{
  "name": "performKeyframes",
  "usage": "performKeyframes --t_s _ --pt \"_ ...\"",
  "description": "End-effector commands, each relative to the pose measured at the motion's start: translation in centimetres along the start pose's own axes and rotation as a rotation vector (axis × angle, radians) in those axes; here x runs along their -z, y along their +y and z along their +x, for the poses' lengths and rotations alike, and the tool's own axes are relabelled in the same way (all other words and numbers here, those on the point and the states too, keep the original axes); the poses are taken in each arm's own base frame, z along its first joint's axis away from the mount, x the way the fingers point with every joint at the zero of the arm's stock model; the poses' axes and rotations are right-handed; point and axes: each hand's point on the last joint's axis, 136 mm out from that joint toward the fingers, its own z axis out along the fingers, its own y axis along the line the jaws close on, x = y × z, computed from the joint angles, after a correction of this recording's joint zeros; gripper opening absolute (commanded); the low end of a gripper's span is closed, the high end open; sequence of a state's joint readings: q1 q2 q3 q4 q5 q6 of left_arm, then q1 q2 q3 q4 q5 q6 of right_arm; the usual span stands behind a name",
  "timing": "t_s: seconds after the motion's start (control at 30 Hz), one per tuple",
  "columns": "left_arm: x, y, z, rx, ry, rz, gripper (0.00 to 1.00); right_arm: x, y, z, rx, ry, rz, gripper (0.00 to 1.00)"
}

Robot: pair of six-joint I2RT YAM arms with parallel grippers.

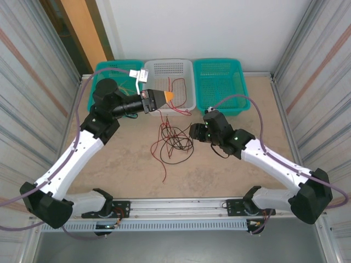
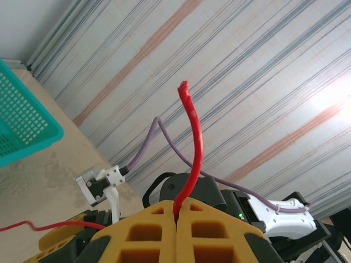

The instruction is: Untangle the cables

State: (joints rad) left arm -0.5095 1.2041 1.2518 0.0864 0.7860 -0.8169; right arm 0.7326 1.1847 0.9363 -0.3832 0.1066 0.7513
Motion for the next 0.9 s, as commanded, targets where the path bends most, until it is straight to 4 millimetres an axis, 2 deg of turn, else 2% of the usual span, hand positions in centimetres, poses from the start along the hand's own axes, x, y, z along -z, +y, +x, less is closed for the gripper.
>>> performKeyframes --t_s 0.0,0.17,0.27,0.57,0.7,0.87 --pt "1.4 -4.1 -2.1 -0.084 -0.047 0.077 0.0 1.9 1.4 -0.9 0.002 -0.046 -0.077 0.5" --pt "1.7 -4.9 -2.7 -0.092 -0.062 0.091 0.0 5.6 5.8 -1.8 0.104 -0.151 -0.251 0.55" --pt "1.6 -5.0 -2.7 -0.084 -0.058 0.103 0.0 7.0 7.3 -2.7 0.155 -0.19 -0.273 0.58" --pt "1.5 -5.1 -2.6 -0.061 -0.04 0.118 0.0 7.1 6.7 -6.5 0.214 -0.228 -0.171 0.65" --pt "1.5 -5.2 -2.8 -0.047 -0.036 0.131 0.0 6.7 6.9 -7.4 0.222 -0.22 -0.184 0.66" --pt "1.5 -5.4 -3.3 -0.019 -0.038 0.163 0.0 5.9 7.7 -7.5 0.237 -0.207 -0.233 0.65"
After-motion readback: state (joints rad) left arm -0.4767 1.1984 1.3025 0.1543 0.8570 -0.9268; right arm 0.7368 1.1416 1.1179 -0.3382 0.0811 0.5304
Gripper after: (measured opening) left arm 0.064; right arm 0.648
